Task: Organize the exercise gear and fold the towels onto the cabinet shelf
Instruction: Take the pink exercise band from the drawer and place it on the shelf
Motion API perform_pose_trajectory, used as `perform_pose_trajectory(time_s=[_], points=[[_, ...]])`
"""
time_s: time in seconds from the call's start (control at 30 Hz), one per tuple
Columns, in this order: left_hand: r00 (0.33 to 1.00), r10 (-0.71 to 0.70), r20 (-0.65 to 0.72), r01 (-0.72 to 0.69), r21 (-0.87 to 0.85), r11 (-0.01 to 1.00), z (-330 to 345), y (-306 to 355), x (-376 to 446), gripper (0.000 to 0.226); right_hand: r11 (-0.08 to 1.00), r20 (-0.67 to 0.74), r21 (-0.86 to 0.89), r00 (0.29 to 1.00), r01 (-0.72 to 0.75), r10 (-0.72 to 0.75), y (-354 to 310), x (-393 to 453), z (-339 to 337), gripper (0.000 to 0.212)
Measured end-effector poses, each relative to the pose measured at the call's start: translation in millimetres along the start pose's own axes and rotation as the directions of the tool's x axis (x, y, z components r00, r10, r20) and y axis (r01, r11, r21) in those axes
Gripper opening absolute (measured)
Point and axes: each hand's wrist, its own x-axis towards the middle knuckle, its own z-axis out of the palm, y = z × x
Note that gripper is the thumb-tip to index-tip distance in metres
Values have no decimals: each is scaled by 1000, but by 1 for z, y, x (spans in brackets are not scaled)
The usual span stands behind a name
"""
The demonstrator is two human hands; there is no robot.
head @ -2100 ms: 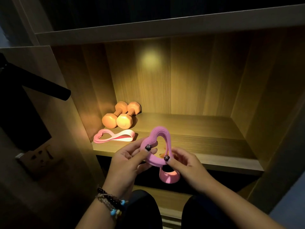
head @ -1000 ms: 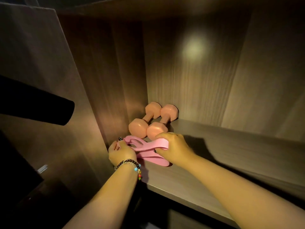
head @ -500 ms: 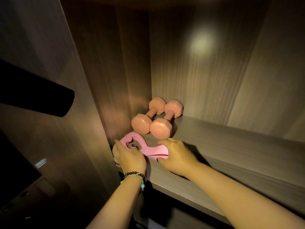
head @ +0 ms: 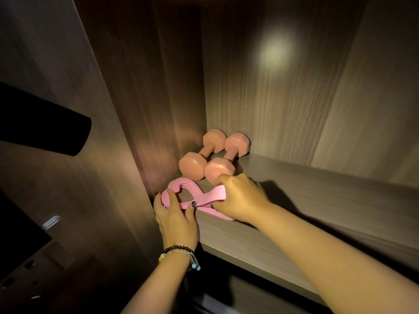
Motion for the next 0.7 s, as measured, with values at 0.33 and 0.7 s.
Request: perform_pose_trajectory(time_s=[0.33,0.7], points=[[998,39,-52,-27,212,977,7,4,6,62,994,-24,91,998,-59,62,17,-16,36,49],[988,156,1,-150,296,943,0,-1,2,56,943,-146,330,989,44,4,21,-39,43,97]])
